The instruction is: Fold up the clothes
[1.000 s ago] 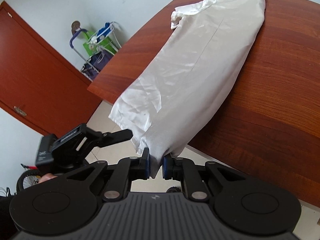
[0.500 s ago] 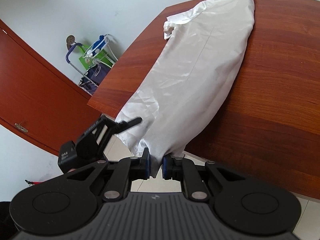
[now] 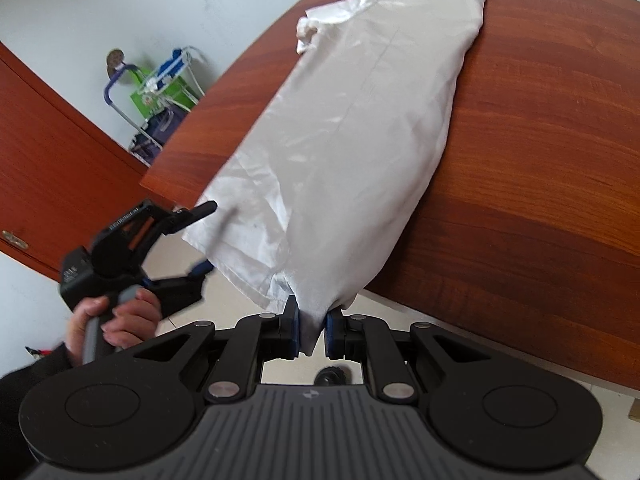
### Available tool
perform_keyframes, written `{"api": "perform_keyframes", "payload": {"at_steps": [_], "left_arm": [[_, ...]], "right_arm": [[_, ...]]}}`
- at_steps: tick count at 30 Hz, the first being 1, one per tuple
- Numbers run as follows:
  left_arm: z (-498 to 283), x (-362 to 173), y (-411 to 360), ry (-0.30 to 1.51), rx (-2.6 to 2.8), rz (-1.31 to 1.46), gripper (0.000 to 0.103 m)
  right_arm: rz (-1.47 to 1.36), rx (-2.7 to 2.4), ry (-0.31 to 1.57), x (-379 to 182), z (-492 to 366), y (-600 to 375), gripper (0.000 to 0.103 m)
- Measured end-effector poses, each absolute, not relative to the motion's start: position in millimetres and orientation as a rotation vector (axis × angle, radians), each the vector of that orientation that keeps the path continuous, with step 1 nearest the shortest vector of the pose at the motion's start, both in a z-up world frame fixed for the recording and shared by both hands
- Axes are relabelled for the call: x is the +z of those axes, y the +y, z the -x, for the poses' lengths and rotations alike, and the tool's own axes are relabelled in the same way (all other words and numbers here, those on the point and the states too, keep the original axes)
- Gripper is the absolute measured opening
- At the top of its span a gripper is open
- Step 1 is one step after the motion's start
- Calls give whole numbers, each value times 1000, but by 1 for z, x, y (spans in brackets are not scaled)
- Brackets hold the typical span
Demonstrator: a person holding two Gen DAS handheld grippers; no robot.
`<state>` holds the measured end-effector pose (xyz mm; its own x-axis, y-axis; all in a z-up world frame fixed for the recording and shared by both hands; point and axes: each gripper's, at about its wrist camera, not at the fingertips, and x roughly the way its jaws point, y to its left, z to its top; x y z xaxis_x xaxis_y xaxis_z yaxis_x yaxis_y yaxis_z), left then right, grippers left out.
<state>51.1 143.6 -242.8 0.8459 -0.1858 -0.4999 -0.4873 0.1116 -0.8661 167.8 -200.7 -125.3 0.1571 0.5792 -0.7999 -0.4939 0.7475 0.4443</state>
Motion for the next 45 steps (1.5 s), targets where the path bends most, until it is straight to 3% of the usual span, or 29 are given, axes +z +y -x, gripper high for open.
{"api": "perform_keyframes", "payload": {"at_steps": [1, 3, 9, 11, 14, 15, 18, 21, 38, 40, 42, 45], "left_arm": [[-51, -241, 144, 576, 248, 1440, 32], [-50, -237, 143, 586, 262, 1399, 23], [-49, -228, 147, 615, 290, 1290, 16], [-48, -228, 152, 627, 295, 1283, 18], [-41, -226, 159, 636, 312, 1250, 44], [-39, -226, 161, 640, 318, 1234, 45], [-38, -225, 170, 658, 337, 1174, 45], [-36, -226, 182, 659, 338, 1134, 54], [-81, -232, 221, 744, -92, 870, 54], [-85, -231, 224, 747, -133, 865, 49], [-89, -231, 226, 754, -172, 853, 35], [-92, -231, 225, 773, -223, 819, 23]], "right_arm": [[-65, 762, 1188, -126, -167, -199, 27], [-26, 749, 1182, -125, -166, -197, 32], [170, 684, 1107, -114, -162, -176, 53], [246, 671, 1069, -109, -159, -163, 57], [311, 647, 1029, -106, -158, -148, 65], [318, 645, 1022, -105, -158, -144, 67], [324, 644, 1022, -105, -160, -136, 67], [313, 649, 1042, -106, -161, -129, 67], [371, 644, 1101, -108, -170, -68, 67], [370, 638, 1101, -107, -168, -63, 67], [370, 634, 1100, -106, -166, -58, 67], [365, 633, 1097, -106, -165, -50, 67]]}}
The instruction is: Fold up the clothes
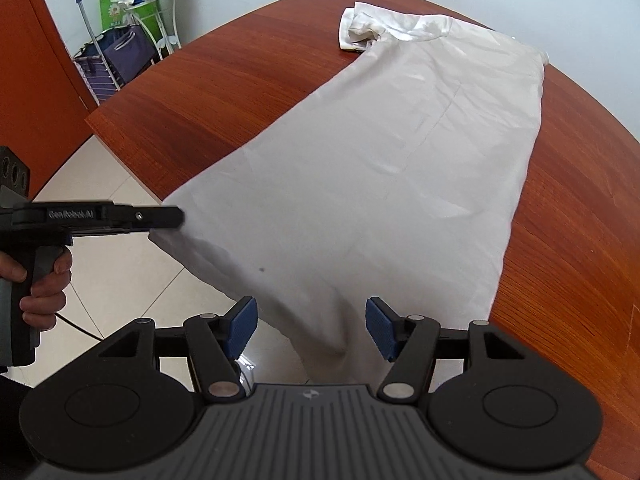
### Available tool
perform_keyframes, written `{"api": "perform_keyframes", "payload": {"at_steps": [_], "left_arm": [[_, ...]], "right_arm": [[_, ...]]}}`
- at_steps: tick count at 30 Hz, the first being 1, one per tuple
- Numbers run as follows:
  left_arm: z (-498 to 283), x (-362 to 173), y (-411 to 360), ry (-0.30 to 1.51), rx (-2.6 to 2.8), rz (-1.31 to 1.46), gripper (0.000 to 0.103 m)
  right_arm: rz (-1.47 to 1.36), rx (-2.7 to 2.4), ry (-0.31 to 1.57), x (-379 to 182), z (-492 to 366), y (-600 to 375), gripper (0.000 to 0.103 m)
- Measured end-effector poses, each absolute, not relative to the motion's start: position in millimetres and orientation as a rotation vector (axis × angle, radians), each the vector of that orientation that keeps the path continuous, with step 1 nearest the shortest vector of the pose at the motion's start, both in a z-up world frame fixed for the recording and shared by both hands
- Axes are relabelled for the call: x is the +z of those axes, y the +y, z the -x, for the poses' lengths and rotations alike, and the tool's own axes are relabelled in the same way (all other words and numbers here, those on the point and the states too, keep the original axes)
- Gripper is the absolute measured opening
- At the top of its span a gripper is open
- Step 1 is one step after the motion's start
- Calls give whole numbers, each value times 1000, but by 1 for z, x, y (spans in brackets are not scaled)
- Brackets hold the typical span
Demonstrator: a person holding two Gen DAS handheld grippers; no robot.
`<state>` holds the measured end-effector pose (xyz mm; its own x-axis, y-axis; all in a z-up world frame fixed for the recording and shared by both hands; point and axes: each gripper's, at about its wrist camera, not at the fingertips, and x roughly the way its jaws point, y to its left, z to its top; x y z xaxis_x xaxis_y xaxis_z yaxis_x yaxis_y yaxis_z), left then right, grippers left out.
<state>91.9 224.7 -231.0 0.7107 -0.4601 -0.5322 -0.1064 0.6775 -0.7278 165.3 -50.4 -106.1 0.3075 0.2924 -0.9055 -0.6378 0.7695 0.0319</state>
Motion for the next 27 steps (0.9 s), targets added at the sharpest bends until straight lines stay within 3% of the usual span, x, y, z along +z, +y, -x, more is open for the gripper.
{"api": "perform_keyframes", "payload": {"at_steps": [2, 5, 22, 26, 27], "left_arm": [[-93, -231, 224, 781, -252, 811, 14], [-95, -224, 221, 789, -280, 785, 9], [-125, -176, 207, 850, -378, 778, 9], [-134, -169, 205, 861, -404, 787, 9], [-134, -167, 204, 863, -410, 782, 9]], "right_arm": [[359, 637, 1095, -106, -163, -46, 67], [352, 646, 1093, -108, -161, -37, 67], [383, 733, 938, -126, -129, 24, 66], [384, 708, 901, -127, -132, 28, 48], [379, 703, 893, -127, -133, 29, 32]]}}
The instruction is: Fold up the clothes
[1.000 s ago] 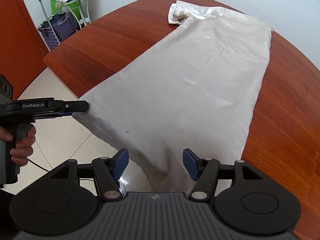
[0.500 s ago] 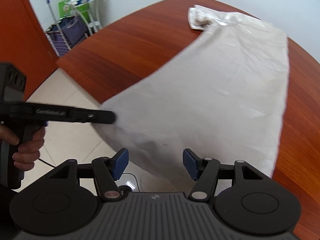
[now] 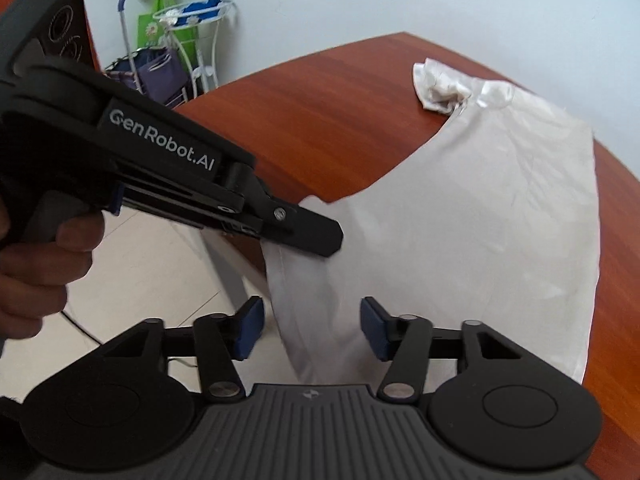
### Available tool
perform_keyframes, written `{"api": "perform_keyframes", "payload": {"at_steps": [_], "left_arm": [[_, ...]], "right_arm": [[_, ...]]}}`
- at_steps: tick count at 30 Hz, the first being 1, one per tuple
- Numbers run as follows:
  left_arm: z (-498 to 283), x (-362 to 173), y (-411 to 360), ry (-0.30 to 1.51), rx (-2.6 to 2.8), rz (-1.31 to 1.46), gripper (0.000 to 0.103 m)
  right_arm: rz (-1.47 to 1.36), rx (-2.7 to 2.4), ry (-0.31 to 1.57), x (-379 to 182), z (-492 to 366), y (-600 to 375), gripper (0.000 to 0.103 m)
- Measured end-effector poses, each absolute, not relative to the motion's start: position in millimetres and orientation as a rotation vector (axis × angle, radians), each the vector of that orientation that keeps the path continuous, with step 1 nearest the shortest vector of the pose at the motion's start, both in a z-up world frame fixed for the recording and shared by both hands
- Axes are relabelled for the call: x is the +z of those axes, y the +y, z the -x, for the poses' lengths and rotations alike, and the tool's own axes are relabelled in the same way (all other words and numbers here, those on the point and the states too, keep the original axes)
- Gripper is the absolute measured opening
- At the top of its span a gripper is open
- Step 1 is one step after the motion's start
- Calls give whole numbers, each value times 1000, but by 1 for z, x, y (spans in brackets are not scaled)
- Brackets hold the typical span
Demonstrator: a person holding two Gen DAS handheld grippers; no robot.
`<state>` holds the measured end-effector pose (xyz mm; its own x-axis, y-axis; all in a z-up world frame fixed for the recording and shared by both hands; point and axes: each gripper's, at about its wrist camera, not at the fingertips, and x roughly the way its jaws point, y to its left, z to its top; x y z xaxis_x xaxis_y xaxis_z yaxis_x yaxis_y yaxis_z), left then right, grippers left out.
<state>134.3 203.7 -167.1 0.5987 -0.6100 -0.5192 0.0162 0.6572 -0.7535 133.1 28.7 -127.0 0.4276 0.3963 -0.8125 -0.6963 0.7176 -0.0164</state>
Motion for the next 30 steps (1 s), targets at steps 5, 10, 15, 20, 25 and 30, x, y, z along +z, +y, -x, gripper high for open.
{"api": "perform_keyframes", "payload": {"at_steps": [5, 10, 15, 20, 25, 30], "left_arm": [[-136, -160, 201, 874, -420, 746, 10], [-120, -160, 217, 864, -367, 762, 45], [-100, -182, 248, 894, -267, 898, 46], [-100, -208, 257, 927, -228, 1092, 46], [-114, -219, 248, 935, -285, 1260, 66], [-127, -224, 237, 957, -298, 1370, 72]], "right_arm": [[337, 685, 883, -123, -134, 24, 5], [342, 657, 878, -118, -134, 20, 4], [343, 646, 881, -117, -141, 17, 4], [332, 647, 890, -117, -147, 12, 4], [316, 652, 891, -113, -150, 12, 4], [333, 664, 890, -112, -150, 14, 4]]}}
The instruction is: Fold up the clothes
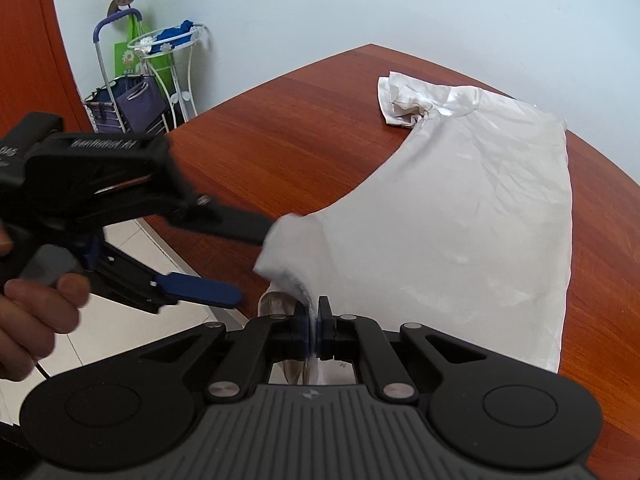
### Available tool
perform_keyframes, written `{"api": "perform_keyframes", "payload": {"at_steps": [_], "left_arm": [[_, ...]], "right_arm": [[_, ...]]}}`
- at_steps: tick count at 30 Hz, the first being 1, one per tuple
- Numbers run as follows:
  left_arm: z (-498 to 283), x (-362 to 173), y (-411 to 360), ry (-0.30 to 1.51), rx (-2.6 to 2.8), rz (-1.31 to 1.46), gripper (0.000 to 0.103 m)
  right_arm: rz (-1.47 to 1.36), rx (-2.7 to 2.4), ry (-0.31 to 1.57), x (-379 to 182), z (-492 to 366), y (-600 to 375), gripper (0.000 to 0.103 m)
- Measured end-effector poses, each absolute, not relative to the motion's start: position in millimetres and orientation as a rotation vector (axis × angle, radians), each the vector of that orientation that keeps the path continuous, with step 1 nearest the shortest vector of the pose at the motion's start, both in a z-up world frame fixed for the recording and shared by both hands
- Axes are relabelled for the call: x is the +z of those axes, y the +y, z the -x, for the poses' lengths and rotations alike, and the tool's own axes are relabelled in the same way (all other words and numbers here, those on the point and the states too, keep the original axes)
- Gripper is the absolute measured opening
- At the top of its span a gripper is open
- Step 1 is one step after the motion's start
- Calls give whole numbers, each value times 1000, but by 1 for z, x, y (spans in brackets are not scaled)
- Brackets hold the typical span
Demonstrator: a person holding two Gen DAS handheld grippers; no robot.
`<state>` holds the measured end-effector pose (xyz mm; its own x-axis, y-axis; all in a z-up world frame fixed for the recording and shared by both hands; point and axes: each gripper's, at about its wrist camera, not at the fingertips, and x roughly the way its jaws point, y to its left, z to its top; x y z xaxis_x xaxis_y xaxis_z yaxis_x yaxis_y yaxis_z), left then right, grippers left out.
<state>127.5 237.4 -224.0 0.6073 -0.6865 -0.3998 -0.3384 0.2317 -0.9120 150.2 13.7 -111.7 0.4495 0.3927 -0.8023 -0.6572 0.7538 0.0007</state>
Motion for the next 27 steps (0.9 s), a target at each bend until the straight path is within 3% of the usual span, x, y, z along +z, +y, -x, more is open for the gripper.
{"api": "perform_keyframes", "payload": {"at_steps": [9, 19, 21, 24, 27], "left_arm": [[-141, -222, 239, 1001, -201, 1362, 75], [-163, -215, 222, 1079, -232, 1241, 73], [-164, -214, 219, 1093, -228, 1216, 60], [-163, -215, 216, 1116, -222, 1190, 42], [-162, -216, 214, 1131, -219, 1168, 36]], "right_arm": [[377, 689, 893, -111, -146, 17, 4], [356, 744, 898, -105, -131, 11, 15], [350, 738, 901, -103, -126, 6, 20], [339, 718, 893, -99, -118, -6, 37], [309, 679, 888, -97, -113, -20, 47]]}}
